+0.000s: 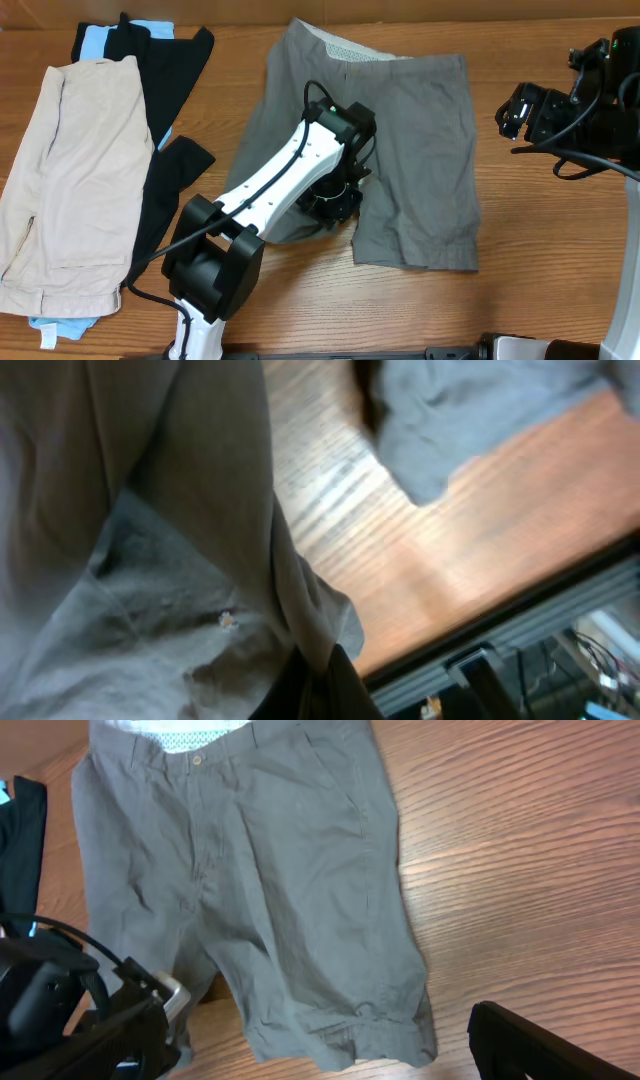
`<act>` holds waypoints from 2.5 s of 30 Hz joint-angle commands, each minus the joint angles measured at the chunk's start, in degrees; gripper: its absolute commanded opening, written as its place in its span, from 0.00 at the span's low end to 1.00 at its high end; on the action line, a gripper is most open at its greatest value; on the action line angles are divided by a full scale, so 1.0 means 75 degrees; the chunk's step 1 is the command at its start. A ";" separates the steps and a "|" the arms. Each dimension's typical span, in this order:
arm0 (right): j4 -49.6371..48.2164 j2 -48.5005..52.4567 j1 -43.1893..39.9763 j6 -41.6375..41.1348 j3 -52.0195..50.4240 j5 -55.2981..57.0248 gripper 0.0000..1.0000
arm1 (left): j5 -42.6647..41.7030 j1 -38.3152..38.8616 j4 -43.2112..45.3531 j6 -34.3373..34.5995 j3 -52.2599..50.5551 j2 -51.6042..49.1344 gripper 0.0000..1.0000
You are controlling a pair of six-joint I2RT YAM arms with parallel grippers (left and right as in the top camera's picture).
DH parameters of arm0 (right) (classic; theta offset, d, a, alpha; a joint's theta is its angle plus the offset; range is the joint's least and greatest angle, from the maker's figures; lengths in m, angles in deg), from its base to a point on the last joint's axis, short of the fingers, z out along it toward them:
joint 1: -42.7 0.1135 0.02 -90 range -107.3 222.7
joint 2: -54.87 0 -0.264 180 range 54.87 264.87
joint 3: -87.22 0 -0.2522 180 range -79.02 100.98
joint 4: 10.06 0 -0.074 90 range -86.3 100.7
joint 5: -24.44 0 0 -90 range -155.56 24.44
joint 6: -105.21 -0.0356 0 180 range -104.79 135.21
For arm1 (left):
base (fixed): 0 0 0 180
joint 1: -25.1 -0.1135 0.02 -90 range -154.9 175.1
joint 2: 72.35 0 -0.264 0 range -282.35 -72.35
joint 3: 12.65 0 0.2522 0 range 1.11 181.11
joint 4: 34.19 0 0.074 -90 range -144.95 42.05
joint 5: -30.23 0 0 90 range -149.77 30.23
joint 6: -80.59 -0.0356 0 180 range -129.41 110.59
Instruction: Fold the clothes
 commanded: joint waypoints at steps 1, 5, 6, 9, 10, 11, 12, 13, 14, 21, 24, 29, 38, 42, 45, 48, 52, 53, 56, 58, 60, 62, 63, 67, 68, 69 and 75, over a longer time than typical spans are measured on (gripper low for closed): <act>-0.0090 -0.0041 0.0026 0.0020 -0.0003 0.0114 1.00 | -0.0393 0.0254 -0.0239 -0.0090 0.0076 0.0026 0.14; -0.0105 -0.0041 0.0026 0.0020 -0.0003 0.0114 1.00 | -0.0399 0.0542 -0.0341 -0.0265 0.0052 0.0026 0.46; -0.0102 -0.0041 0.0026 0.0020 -0.0003 0.0117 1.00 | -0.0396 0.0606 -0.0335 -0.0283 0.0052 0.0026 0.55; -0.0117 -0.0032 0.0026 0.0020 -0.0003 0.0117 1.00 | -0.0335 0.0801 -0.0329 -0.0562 0.0064 0.0029 0.67; -0.0137 -0.0009 0.0026 0.0020 -0.0003 0.0117 1.00 | -0.0277 0.0807 -0.0353 -0.0565 0.0119 0.0029 0.69; -0.0149 0.0017 0.0026 0.0020 -0.0003 0.0117 1.00 | -0.0198 0.0752 -0.0437 -0.0562 0.0245 0.0029 0.70; -0.0152 0.0079 0.0026 0.0020 -0.0003 0.0117 1.00 | -0.0102 0.0667 -0.0522 -0.0527 0.0408 0.0029 0.71; -0.0143 0.0149 0.0026 0.0020 -0.0006 0.0114 1.00 | -0.0035 0.0525 -0.0632 -0.0507 0.0659 0.0035 0.72; -0.0131 0.0219 0.0026 0.0017 -0.0017 0.0114 1.00 | -0.0015 0.0388 -0.0737 -0.0507 0.0915 0.0044 0.72; -0.0265 0.0793 0.0026 0.0015 -0.0618 0.0114 1.00 | 0.0082 -0.1142 -0.0848 -0.0178 0.3515 0.0044 0.80; -0.0498 0.0962 0.0026 -0.0055 -0.1268 0.0117 1.00 | 0.0090 -0.1807 -0.0385 -0.0166 0.3978 0.0044 0.91; -0.1247 0.1102 0.0026 -0.0280 -0.2783 0.0114 1.00 | 0.0070 -0.2620 0.0184 -0.0178 0.3940 0.0020 0.98; -0.3885 0.1107 0.0026 -0.0650 -0.5563 0.0131 0.99 | 0.0466 -0.2999 0.0592 -0.0256 0.3914 -0.0029 0.98; -0.5158 0.1119 0.0026 -0.0647 -0.6621 0.0085 0.84 | 0.0918 -0.2999 0.0749 -0.0256 0.3908 -0.0029 1.00; -0.5951 0.1119 0.0026 -0.0650 -0.7160 0.0128 0.72 | 0.1037 -0.2999 0.0813 -0.0256 0.3908 -0.0029 1.00; -0.6685 0.1131 0.0026 -0.0708 -0.7577 0.0271 0.68 | 0.1081 -0.2999 0.0822 -0.0256 0.3908 -0.0029 1.00; -0.7385 0.1311 0.0026 -0.0819 -0.7976 0.0460 0.58 | 0.1081 -0.2999 0.0854 -0.0256 0.3905 -0.0032 1.00; -0.7475 0.1376 0.0026 -0.0822 -0.8023 0.0458 0.54 | 0.1081 -0.2999 0.0871 -0.0256 0.3902 -0.0032 1.00; -0.7664 0.1661 0.0026 -0.0979 -0.8035 0.0455 0.19 | 0.1081 -0.2999 0.0901 -0.0254 0.3902 -0.0032 1.00; -0.7726 0.1763 0.0003 -0.1241 -0.8035 0.0466 0.04 | 0.1081 -0.2999 0.0903 -0.0256 0.3902 -0.0035 1.00; -0.7784 0.1769 -0.0093 -0.1472 -0.8029 0.0516 0.04 | 0.1081 -0.2999 0.0903 -0.0254 0.3902 -0.0050 1.00; -0.7816 0.1766 -0.0318 -0.1553 -0.7988 0.0510 0.04 | 0.1081 -0.2999 0.0909 -0.0254 0.3902 -0.0096 1.00; -0.7804 0.1766 -0.0478 -0.1626 -0.7965 0.0510 0.04 | 0.1078 -0.2999 0.0909 -0.0254 0.3902 -0.0134 1.00; -0.7705 0.1769 -0.1714 -0.1641 -0.7784 0.0105 0.04 | 0.1075 -0.2999 0.0906 -0.0254 0.3902 -0.0536 1.00; -0.7711 0.1769 -0.1964 -0.1641 -0.7746 -0.0017 0.04 | 0.1072 -0.2999 0.0915 -0.0251 0.3902 -0.0653 1.00; -0.7740 0.1769 -0.2241 -0.1638 -0.7697 -0.0204 0.04 | 0.1072 -0.2996 0.0935 -0.0251 0.3902 -0.0778 1.00; -0.7912 0.1769 -0.3258 -0.1527 -0.7306 -0.0761 0.04 | 0.1011 -0.2990 0.1486 -0.0254 0.3902 -0.1343 1.00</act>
